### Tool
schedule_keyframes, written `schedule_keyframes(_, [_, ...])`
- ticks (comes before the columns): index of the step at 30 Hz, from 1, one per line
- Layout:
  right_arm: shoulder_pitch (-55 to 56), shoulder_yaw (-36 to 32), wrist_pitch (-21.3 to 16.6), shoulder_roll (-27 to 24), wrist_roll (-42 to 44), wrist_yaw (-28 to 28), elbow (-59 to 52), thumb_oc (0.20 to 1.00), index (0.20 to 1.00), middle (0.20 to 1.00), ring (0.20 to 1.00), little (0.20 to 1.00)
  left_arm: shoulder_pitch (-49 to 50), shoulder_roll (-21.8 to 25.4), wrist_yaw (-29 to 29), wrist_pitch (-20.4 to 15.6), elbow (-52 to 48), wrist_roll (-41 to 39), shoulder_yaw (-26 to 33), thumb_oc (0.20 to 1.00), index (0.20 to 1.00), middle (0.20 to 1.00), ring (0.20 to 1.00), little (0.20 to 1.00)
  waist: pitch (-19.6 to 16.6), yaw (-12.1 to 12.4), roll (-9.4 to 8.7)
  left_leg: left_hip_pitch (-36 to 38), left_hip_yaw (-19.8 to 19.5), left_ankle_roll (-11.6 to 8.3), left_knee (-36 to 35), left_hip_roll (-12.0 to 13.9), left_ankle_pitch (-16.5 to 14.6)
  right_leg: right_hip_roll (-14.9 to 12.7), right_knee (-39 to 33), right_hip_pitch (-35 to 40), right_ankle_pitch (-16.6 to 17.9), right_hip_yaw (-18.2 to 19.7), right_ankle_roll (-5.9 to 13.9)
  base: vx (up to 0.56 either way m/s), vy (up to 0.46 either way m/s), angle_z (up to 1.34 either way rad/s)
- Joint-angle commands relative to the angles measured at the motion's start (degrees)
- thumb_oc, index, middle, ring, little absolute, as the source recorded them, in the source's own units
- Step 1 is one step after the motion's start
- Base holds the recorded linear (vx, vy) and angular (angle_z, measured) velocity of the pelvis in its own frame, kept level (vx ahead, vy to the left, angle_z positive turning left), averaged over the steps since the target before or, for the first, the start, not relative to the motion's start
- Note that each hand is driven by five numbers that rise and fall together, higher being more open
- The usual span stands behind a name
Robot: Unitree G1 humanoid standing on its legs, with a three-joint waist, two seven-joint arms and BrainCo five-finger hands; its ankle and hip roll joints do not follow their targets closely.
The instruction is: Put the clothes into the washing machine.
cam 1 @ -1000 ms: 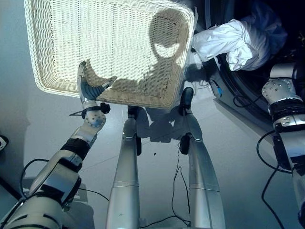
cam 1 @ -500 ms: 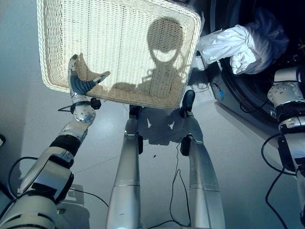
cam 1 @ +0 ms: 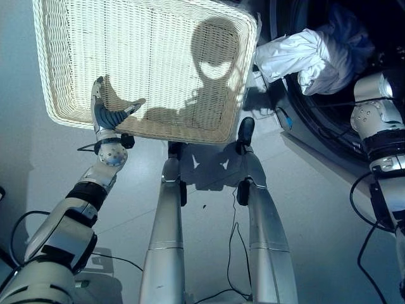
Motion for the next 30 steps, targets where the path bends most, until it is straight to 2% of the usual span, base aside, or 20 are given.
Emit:
schedule_keyframes(1, [-0.2,0.0,3.7,-6.7,-11.1,-0.9,-5.8,1.000,1.000,1.000,1.000,1.000,0.9,-1.8,1.0,-1.8,-1.9,0.9,4.4,1.000,1.000,1.000,1.000,1.000,-0.9,0.2,2.13,4.5,1.8,5.11,-8.9,-6.1,3.9,6.3,6.2,2.8,-7.2,-5.6,3.67,0.00,0.000,0.00])
schedule_keyframes(2, [-0.2,0.0,3.7,-6.7,-11.1,-0.9,-5.8,1.000,1.000,1.000,1.000,1.000,0.9,-1.8,1.0,-1.8,-1.9,0.9,4.4,1.000,1.000,1.000,1.000,1.000,-0.9,0.2,2.13,4.5,1.8,5.11,-8.9,-6.1,3.9,6.3,6.2,2.8,-7.2,-5.6,3.67,0.00,0.000,0.00])
schedule_keyframes(4, [1.5,1.1,9.6,-5.2,-18.2,1.2,-10.4,1.000,1.000,1.000,1.000,1.000,0.7,-2.5,1.4,-1.4,-2.2,1.7,4.8,1.000,1.000,1.000,1.000,1.000,-0.9,0.0,2.34,4.1,2.2,5.16,-8.6,-6.0,3.9,6.1,6.9,2.3,-7.5,-5.7,3.62,0.00,0.000,0.00])
schedule_keyframes(6, [2.0,1.5,11.3,-5.1,-20.3,2.0,-11.6,1.000,1.000,1.000,1.000,1.000,0.5,-2.7,1.6,-1.3,-2.3,2.0,4.9,1.000,1.000,1.000,1.000,1.000,-0.9,0.0,2.32,4.0,2.3,5.16,-8.6,-5.9,4.0,6.1,7.0,2.2,-7.5,-5.7,3.61,0.00,0.000,0.00])
schedule_keyframes(8, [2.8,2.8,16.0,-4.6,-25.3,3.5,-14.3,1.000,1.000,1.000,1.000,1.000,0.0,-2.9,1.9,-0.7,-2.5,2.7,5.1,1.000,1.000,1.000,1.000,1.000,-0.9,-0.2,2.28,3.8,2.5,5.19,-8.6,-5.9,4.0,6.1,7.3,1.9,-7.5,-5.7,3.70,0.00,0.000,0.00])
schedule_keyframes(9, [2.8,3.2,16.8,-4.5,-26.1,3.6,-14.8,1.000,1.000,1.000,1.000,1.000,-0.1,-3.0,2.0,-0.6,-2.5,2.9,5.1,1.000,1.000,1.000,1.000,1.000,-0.9,-0.2,2.27,3.8,2.6,5.20,-8.6,-5.8,4.0,6.1,7.4,1.8,-7.5,-5.7,3.69,0.00,0.000,0.00])
schedule_keyframes(10, [3.1,3.9,19.9,-4.1,-28.9,4.7,-16.2,1.000,1.000,1.000,1.000,1.000,-0.6,-3.1,2.1,-0.1,-2.6,3.0,5.2,1.000,1.000,1.000,1.000,1.000,-0.9,-0.4,2.28,3.7,2.7,5.15,-8.5,-5.8,4.0,6.1,7.5,1.7,-7.6,-5.7,3.76,0.00,0.000,0.00])
schedule_keyframes(15, [3.5,7.3,25.7,-3.8,-34.1,8.5,-17.4,1.000,1.000,1.000,1.000,1.000,-1.8,-3.3,2.3,0.6,-2.6,3.3,5.3,1.000,1.000,1.000,1.000,1.000,-0.9,-0.6,2.23,3.3,3.4,5.06,-8.4,-5.6,4.1,5.9,7.8,1.1,-7.6,-5.9,3.87,0.00,0.000,0.00])
schedule_keyframes(20, [3.6,9.0,28.1,-3.6,-37.2,10.6,-17.2,1.000,1.000,1.000,1.000,1.000,-2.9,-3.1,2.2,1.2,-2.4,3.3,5.4,1.000,1.000,1.000,1.000,1.000,-0.9,-0.7,2.14,3.0,3.6,4.92,-8.3,-5.5,4.2,5.8,8.0,0.8,-7.5,-6.1,4.04,0.00,0.000,0.00])
schedule_keyframes(25, [3.2,12.6,32.5,-3.9,-42.5,15.9,-16.3,1.000,1.000,1.000,1.000,1.000,-4.3,-2.7,2.0,2.1,-2.5,3.3,5.3,1.000,1.000,1.000,1.000,1.000,-0.9,-0.7,2.08,2.5,3.8,4.82,-8.4,-5.4,4.3,5.7,8.2,0.0,-7.3,-6.4,4.27,0.00,0.000,0.00])
schedule_keyframes(28, [3.1,13.8,33.7,-4.2,-43.6,17.1,-16.2,1.000,1.000,1.000,1.000,1.000,-4.9,-2.6,2.0,2.7,-2.7,3.2,5.1,1.000,1.000,1.000,1.000,1.000,-0.9,-0.8,2.00,2.5,3.8,4.78,-8.6,-5.3,4.4,5.7,8.2,-0.1,-7.3,-6.4,4.29,0.00,0.000,0.00])
schedule_keyframes(30, [2.9,16.2,36.4,-4.5,-47.4,19.9,-15.4,1.000,1.000,1.000,1.000,1.000,-5.7,-2.3,2.0,3.3,-2.7,2.9,4.8,1.000,1.000,1.000,1.000,1.000,-0.9,-0.9,1.79,2.2,3.9,4.72,-8.6,-5.3,4.5,5.7,8.2,-0.3,-7.1,-6.5,4.36,0.00,0.000,0.00])
